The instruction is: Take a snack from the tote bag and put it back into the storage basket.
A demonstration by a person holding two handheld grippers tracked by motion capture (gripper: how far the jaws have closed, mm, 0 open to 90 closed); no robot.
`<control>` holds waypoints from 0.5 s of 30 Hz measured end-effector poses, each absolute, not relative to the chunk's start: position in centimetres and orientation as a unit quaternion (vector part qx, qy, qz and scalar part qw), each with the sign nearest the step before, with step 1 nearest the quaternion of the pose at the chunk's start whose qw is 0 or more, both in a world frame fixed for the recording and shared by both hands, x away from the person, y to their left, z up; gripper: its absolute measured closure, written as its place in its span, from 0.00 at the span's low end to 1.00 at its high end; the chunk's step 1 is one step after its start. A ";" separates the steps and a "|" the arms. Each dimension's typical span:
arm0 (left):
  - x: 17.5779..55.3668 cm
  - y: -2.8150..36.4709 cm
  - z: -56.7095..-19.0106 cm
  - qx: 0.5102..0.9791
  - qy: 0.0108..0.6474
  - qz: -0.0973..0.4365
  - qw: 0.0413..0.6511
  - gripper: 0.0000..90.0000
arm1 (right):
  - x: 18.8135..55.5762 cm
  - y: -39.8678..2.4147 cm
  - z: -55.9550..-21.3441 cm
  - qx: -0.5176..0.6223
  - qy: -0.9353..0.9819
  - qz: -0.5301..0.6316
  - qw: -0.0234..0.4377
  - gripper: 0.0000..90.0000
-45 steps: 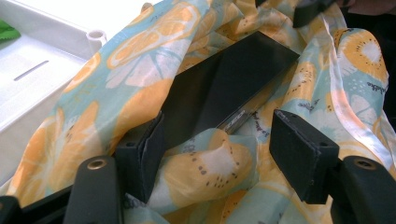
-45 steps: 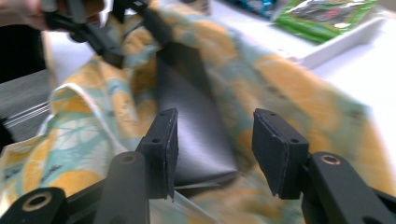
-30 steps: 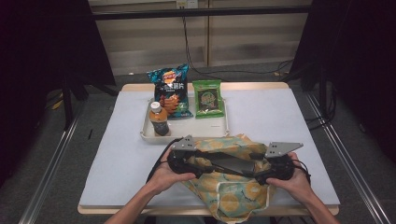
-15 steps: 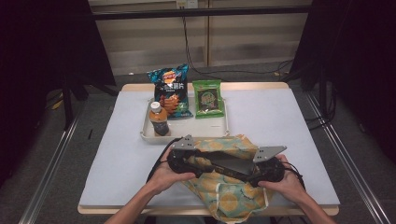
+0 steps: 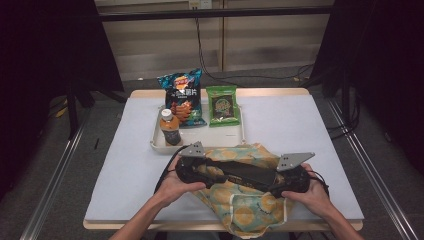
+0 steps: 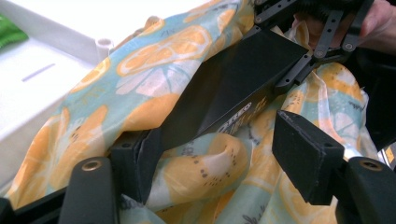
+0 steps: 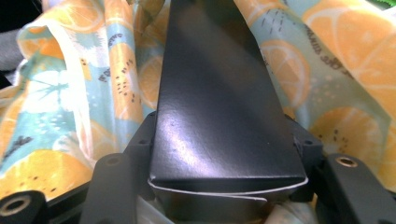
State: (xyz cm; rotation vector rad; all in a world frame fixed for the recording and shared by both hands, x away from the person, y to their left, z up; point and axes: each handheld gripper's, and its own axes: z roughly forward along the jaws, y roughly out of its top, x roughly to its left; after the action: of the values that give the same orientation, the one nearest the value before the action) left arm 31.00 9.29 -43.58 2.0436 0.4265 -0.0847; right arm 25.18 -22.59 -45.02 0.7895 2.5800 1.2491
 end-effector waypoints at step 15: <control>30.3 10.6 -41.7 0.836 0.181 -0.024 0.518 0.31 | 24.6 -23.4 -42.9 0.281 0.852 0.434 0.080 0.48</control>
State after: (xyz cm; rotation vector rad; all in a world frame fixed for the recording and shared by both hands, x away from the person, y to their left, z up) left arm 30.29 10.63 -41.71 2.0059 0.4350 -0.0567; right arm 24.64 -23.43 -42.90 0.8395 2.5482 1.2986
